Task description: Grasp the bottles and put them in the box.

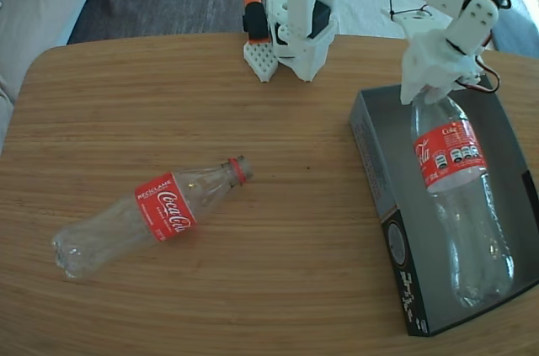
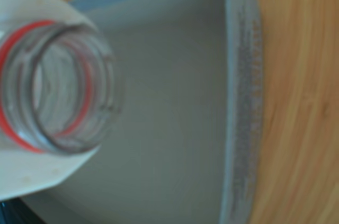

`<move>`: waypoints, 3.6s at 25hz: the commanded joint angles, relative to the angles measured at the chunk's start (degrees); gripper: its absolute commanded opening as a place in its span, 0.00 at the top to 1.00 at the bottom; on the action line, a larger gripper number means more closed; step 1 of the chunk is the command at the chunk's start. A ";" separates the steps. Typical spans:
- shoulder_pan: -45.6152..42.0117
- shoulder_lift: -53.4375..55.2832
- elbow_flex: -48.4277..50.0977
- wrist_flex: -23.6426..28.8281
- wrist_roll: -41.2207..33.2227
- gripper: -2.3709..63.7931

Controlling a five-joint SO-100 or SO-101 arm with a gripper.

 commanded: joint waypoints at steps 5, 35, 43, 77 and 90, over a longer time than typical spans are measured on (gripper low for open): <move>-0.18 4.04 2.46 -0.26 0.44 0.97; -0.26 2.99 15.91 -17.93 0.44 0.97; -0.26 3.08 16.00 -17.84 0.62 0.96; 19.95 4.13 -11.87 -1.14 16.70 0.49; 47.11 4.13 -13.89 3.87 33.22 0.49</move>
